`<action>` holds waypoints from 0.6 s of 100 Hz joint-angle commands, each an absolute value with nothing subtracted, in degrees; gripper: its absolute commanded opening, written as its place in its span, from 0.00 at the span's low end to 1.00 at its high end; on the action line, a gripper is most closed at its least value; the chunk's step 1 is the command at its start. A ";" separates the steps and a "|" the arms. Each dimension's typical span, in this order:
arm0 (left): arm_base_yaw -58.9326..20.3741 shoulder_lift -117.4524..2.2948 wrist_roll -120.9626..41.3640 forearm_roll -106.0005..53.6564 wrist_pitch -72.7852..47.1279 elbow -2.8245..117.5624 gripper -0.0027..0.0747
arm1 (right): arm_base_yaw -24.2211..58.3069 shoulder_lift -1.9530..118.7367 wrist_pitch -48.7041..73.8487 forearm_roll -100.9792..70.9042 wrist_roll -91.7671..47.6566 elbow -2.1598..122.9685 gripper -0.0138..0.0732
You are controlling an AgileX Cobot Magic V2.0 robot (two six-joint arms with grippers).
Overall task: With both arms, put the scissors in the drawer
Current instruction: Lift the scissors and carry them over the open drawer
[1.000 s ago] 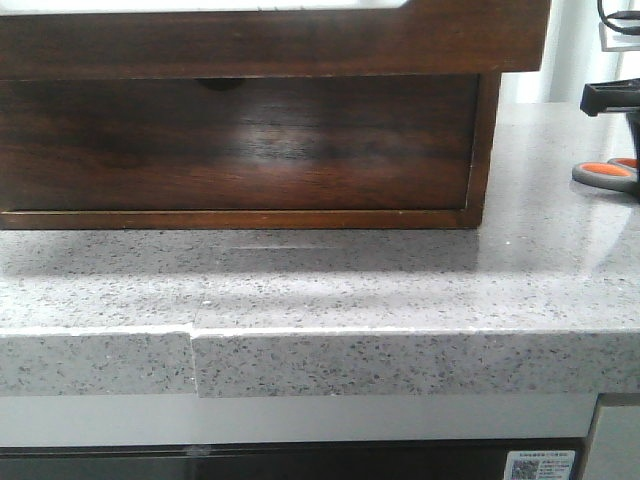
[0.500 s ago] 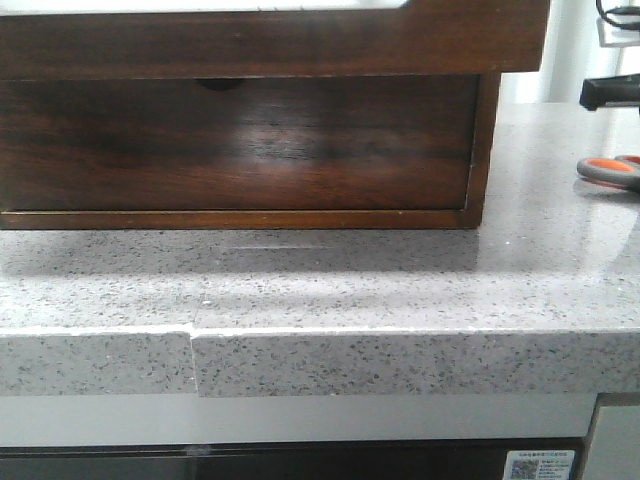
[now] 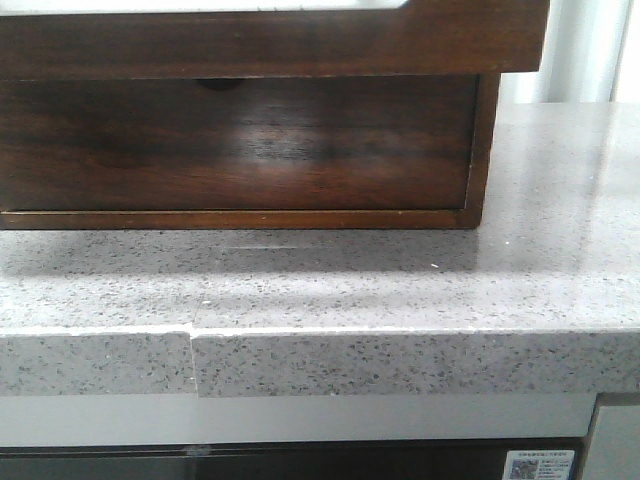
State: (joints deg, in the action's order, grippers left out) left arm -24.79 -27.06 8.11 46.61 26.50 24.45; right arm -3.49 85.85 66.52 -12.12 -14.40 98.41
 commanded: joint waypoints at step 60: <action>-25.26 -27.21 8.94 44.42 29.03 26.33 0.42 | 1.70 77.45 73.90 -54.95 -52.98 101.85 0.08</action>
